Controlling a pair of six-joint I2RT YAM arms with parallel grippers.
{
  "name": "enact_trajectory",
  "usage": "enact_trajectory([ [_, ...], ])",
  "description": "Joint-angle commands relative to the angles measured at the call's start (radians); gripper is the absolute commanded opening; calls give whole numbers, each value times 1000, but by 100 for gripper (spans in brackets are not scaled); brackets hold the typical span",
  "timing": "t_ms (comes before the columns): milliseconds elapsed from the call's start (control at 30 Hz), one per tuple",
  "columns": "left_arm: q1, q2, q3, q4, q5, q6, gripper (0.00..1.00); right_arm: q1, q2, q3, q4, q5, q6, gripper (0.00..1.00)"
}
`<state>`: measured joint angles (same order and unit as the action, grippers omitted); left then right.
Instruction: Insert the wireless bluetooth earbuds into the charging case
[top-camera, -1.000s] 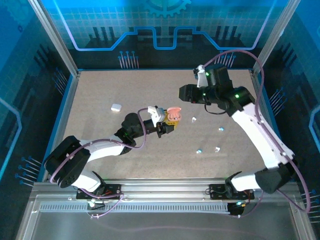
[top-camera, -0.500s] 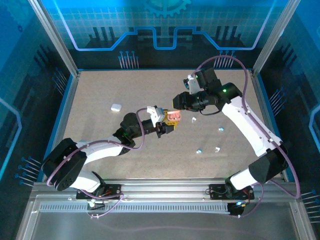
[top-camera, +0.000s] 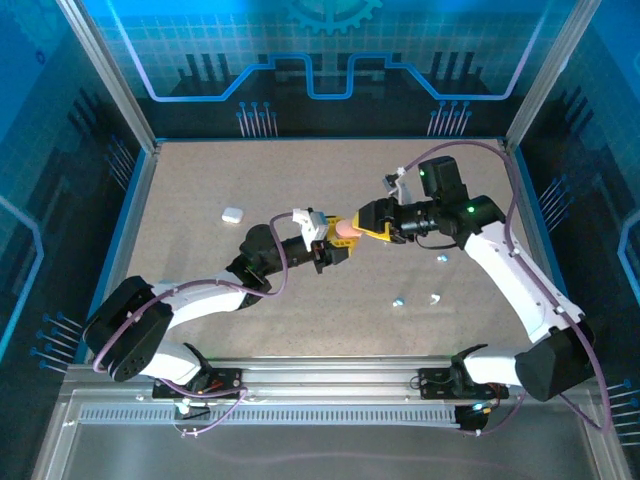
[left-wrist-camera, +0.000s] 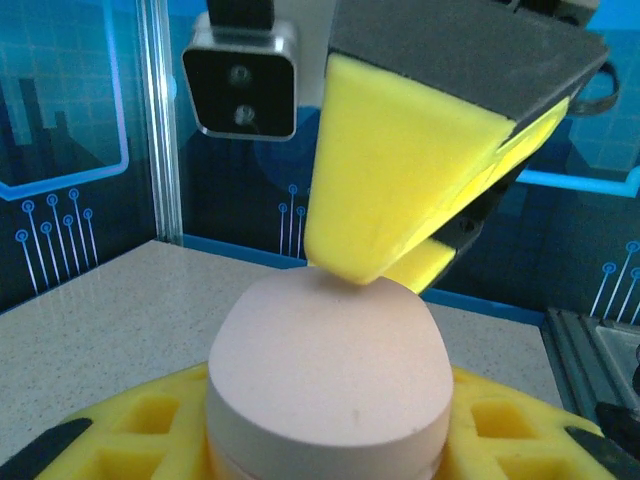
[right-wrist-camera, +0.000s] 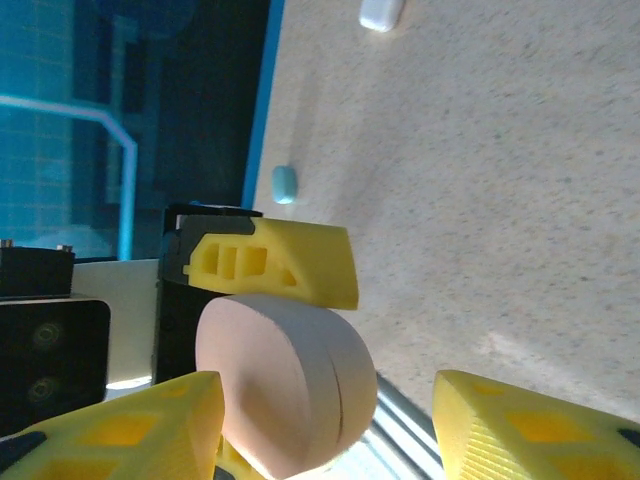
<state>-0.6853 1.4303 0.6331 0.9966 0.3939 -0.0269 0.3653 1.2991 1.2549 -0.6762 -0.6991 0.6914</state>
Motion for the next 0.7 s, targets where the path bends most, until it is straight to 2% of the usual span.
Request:
enact_trajectory([
  [0, 0, -11, 39, 69, 40, -33, 40, -6, 28, -20, 85, -148, 72, 57],
  [300, 1, -4, 48, 71, 34, -46, 41, -5, 54, -47, 143, -243, 102, 48],
  [500, 3, 1, 44, 67, 22, -47, 43, -11, 49, -52, 142, -235, 106, 31],
  [667, 6, 7, 30, 57, 5, -35, 43, -24, 39, -66, 179, -231, 140, 23],
])
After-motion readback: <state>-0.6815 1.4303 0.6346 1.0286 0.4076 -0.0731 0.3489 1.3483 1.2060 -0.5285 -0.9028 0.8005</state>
